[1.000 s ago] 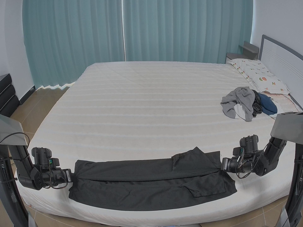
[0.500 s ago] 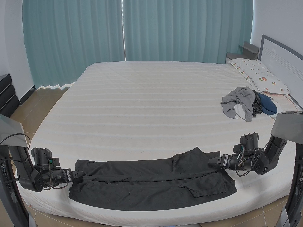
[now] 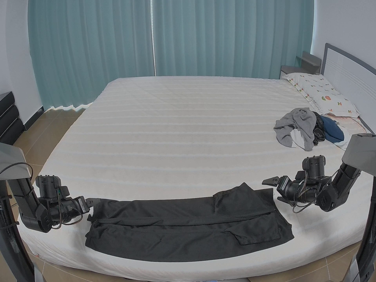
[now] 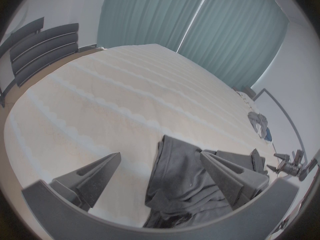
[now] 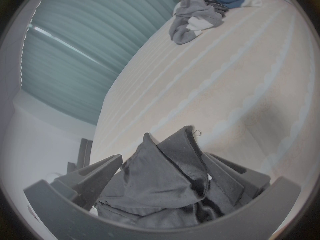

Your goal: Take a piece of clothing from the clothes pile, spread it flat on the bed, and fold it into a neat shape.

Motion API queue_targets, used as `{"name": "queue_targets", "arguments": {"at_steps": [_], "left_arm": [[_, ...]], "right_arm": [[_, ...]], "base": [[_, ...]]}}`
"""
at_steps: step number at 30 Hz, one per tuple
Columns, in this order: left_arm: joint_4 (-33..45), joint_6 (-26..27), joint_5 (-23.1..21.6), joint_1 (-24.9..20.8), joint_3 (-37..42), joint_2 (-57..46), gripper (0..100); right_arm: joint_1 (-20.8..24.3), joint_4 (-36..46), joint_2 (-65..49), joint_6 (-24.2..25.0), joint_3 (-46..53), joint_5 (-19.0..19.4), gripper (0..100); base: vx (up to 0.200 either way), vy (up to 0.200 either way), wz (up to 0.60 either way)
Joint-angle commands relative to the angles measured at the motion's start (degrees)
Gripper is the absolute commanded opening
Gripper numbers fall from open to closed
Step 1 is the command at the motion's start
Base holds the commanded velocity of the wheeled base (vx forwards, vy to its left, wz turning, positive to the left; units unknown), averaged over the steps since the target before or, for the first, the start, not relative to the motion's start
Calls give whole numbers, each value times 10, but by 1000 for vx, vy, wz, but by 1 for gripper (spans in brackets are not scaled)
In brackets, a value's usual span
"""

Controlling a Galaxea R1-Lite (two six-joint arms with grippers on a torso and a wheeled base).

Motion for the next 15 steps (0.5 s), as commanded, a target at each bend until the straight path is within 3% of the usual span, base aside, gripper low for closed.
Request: {"name": "queue_targets", "arguments": {"at_steps": [1,5,11,12,15], "left_arm": [[54,-52,-7,-11,-66,4,100],[108,-94,-45,-12,-111,20,100],[105,-96,-44,-16,-123,46,100],[105,-93,-44,-16,-128,57,0],[105,-92,-43,-16,-129,64,0]], "right_arm": [[-5,-2,23,48,-22,0,100],[-14,-2,20,84,-21,1,100],[-16,-2,24,88,-18,16,100],[-16,-2,22,89,-17,16,100],[-16,-2,23,89,-15,16,100]], "base": [[0,0,0],[0,0,0],[0,0,0],[0,0,0],[0,0,0]]}}
